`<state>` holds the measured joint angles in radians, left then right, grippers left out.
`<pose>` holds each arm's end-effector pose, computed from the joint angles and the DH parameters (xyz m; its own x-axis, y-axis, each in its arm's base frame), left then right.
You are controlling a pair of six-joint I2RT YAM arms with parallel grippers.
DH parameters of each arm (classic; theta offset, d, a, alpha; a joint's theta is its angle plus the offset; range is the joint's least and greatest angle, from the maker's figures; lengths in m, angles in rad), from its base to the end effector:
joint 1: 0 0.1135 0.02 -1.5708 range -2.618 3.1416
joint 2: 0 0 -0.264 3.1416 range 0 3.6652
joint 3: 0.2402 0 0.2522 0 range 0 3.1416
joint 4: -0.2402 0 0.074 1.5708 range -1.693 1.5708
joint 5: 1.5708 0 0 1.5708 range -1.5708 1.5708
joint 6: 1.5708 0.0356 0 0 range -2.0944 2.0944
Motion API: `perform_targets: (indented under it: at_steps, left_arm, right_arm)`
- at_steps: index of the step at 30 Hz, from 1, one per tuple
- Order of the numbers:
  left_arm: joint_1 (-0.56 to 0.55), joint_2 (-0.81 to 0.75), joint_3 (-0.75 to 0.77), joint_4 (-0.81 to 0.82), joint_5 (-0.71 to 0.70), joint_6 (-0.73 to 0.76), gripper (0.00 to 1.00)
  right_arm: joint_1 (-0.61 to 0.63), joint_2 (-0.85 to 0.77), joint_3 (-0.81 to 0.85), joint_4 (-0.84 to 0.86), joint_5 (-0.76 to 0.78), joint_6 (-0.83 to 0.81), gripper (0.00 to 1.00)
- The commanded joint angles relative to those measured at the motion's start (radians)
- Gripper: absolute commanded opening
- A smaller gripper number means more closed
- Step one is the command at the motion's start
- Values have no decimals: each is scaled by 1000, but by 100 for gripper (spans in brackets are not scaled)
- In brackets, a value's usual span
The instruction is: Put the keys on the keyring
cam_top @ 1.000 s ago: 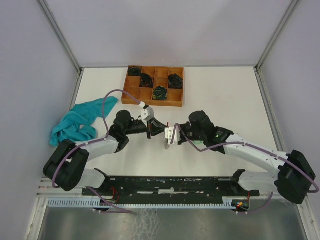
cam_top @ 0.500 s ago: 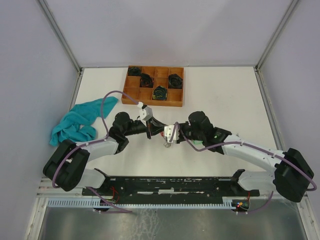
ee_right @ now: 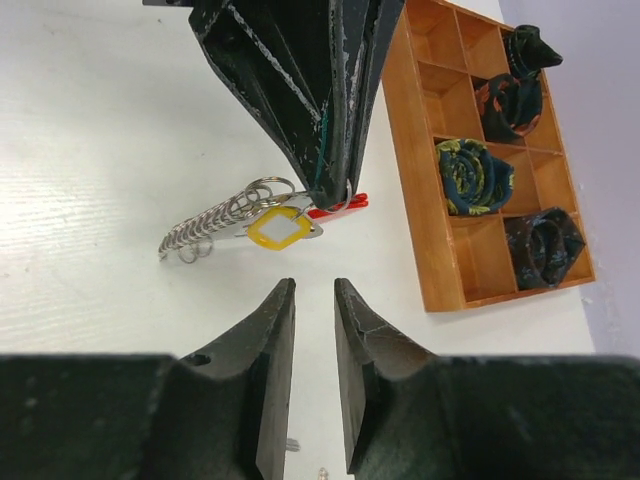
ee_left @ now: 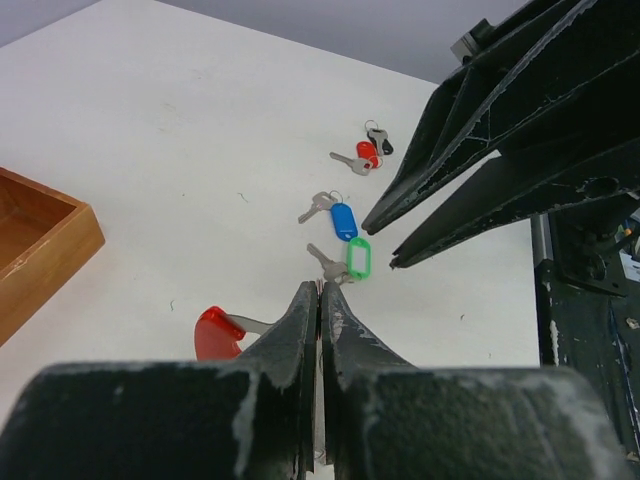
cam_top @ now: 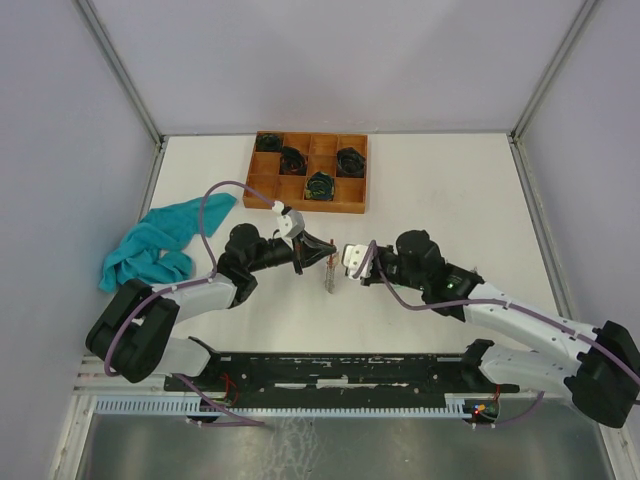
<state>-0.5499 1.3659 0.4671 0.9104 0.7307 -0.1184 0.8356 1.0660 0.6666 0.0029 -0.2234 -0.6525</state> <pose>0.2146 -0.1594 0.2188 -0.1034 -0.0398 -0.9938 0.9526 0.2834 -0.1104 0.1562 0.1845 0.2626 0.3165 -0.5327 -0.7849 -0.8409 0.2254 -0.4921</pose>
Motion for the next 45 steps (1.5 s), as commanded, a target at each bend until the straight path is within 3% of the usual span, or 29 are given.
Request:
perform_targets:
  at_steps: [1, 6, 11, 14, 17, 21, 31, 45]
  left_arm:
    - [2, -22, 12, 24, -32, -18, 3]
    - [3, -26, 12, 21, -46, -24, 3]
    - [2, -22, 12, 22, -59, -34, 3]
    - [2, -26, 11, 25, -68, -47, 3]
    - [1, -32, 11, 28, -84, -67, 3]
    - [-5, -48, 8, 22, -154, -109, 3]
    - [-46, -97, -14, -57, -432, -172, 3]
    - [-56, -97, -16, -93, -514, -261, 3]
  right_arm:
    - [-3, -26, -43, 150, 29, 208, 31]
    - [-3, -19, 11, 97, 132, 545, 33]
    - [-3, -30, 51, 51, 149, 784, 48]
    - [-3, -40, 54, 34, 155, 838, 58]
    - [-3, -29, 31, 85, 116, 867, 61]
    - [-3, 17, 66, 106, 100, 989, 57]
    - [-1, 54, 45, 136, 230, 1307, 54]
    - [-1, 200, -28, 402, 258, 1445, 38]
